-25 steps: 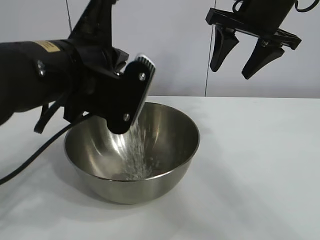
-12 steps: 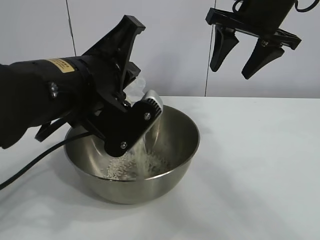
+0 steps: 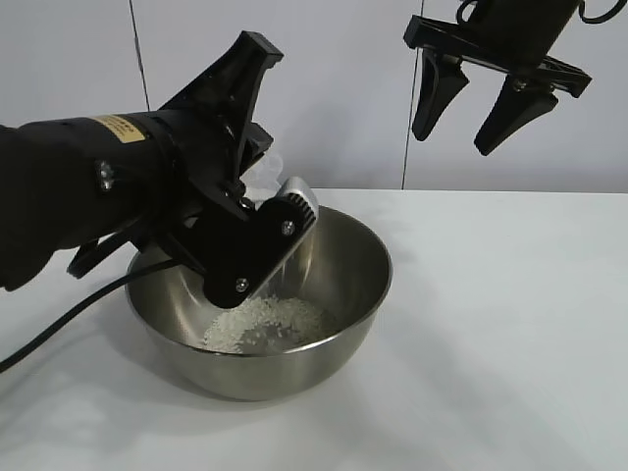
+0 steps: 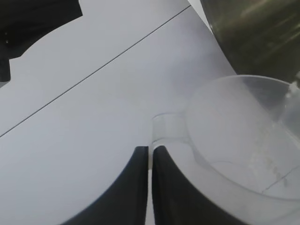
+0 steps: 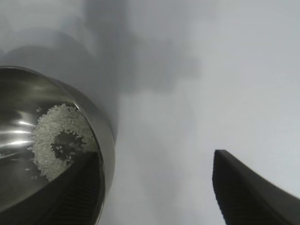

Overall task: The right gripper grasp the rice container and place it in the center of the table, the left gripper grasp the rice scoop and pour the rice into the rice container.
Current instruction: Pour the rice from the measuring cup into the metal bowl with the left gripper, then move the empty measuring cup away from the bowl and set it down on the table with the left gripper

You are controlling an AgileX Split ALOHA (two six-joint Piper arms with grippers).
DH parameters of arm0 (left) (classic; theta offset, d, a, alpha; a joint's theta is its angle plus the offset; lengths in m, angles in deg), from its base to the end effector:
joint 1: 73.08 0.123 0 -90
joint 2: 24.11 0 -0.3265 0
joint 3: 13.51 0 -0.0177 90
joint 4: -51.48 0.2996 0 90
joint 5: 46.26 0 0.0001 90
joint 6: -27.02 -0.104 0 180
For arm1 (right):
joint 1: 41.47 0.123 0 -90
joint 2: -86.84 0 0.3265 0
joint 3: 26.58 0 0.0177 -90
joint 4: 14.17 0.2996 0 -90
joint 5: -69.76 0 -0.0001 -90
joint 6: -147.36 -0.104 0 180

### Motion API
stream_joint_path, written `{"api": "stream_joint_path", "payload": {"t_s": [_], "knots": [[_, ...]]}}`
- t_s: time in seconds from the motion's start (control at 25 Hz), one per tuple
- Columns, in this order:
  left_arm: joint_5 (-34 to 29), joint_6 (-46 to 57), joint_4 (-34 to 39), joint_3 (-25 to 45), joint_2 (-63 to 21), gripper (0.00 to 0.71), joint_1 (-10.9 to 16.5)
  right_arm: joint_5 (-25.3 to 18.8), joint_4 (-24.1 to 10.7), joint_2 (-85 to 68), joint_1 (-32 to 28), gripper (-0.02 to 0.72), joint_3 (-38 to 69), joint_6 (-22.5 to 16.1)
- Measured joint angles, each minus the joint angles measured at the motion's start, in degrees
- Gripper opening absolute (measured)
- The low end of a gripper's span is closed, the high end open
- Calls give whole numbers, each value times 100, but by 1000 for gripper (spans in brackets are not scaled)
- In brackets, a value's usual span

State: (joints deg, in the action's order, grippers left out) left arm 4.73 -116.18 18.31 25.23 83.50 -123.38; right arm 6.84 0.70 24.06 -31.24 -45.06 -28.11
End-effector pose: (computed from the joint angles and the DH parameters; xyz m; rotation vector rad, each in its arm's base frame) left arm 0.2717 -0.2581 0.1775 1.8526 0.4951 1.2503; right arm 0.4694 0.1089 0.2896 -0.2476 2.8011 0.3755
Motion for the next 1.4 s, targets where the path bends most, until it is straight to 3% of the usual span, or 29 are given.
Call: {"api": "stream_joint_path", "payload": {"t_s": [0.24,0.56,0.8,1.04,1.16,1.4], "knots": [[132,509,-249,-5,-32,9,0,0,-5,0,0,473,0,0],[386,3956,-1632,-11,-643,9,96,0,-5,0,0,473,0,0],[386,7059,-1718,-11,-1098,9,668,0,-5,0,0,473,0,0],[-63,9226,-1609,-11,-1209,9,1325,0,-5,0,0,473,0,0],[-319,9816,-1130,-3,-1209,9,1553,0,-5,0,0,473,0,0],[-353,10084,-719,1,-1216,9,1644,240,-5,0,0,473,0,0]]}}
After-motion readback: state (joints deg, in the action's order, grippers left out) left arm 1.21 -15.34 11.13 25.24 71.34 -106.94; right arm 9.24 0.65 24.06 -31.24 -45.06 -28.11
